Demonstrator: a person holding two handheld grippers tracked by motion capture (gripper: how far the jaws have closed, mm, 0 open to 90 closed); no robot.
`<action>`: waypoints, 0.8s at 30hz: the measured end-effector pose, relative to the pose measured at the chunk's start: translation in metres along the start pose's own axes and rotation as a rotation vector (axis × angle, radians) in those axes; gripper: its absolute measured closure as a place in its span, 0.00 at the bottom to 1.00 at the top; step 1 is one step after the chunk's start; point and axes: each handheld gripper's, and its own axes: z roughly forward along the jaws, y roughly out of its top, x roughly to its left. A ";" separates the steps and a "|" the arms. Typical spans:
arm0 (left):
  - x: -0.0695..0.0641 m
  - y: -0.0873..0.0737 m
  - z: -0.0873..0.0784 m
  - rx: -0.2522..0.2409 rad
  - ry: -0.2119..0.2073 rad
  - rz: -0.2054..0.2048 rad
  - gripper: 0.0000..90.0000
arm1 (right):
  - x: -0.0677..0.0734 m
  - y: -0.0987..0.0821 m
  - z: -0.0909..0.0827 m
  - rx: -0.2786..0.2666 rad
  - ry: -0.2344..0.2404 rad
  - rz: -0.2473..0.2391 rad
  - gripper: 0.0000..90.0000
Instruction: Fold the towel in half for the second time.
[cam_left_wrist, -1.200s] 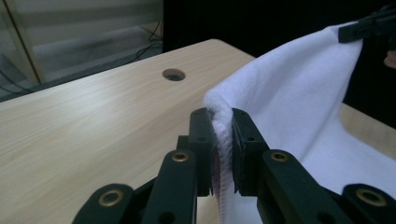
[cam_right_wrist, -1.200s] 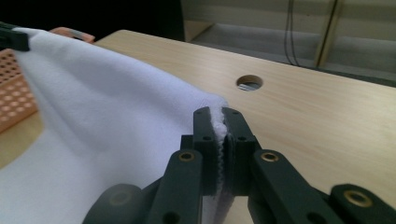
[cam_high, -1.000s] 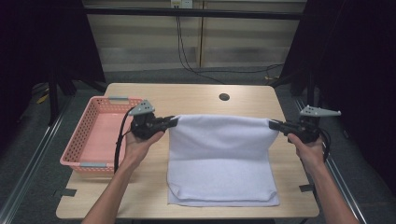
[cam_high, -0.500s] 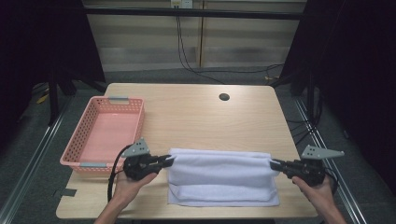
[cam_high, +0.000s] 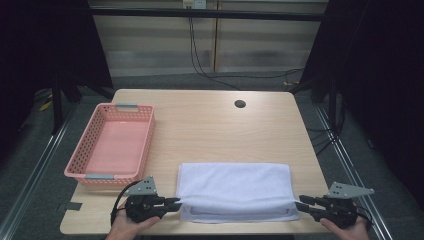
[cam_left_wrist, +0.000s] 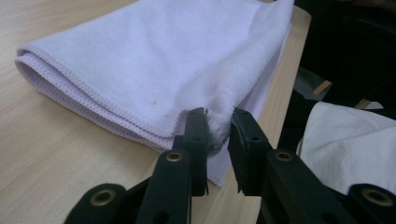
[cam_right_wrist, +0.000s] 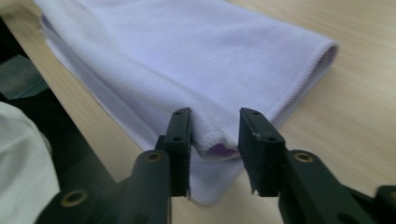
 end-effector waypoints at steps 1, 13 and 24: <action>0.002 0.002 -0.003 -0.028 -0.007 -0.009 0.84 | 0.000 0.001 -0.003 -0.009 -0.007 -0.003 0.68; 0.045 0.025 0.041 0.097 0.120 -0.038 0.74 | -0.025 0.026 0.042 0.010 -0.067 0.092 0.55; 0.056 0.023 0.062 0.142 0.149 -0.032 0.67 | -0.037 0.031 0.084 0.134 -0.165 0.070 0.62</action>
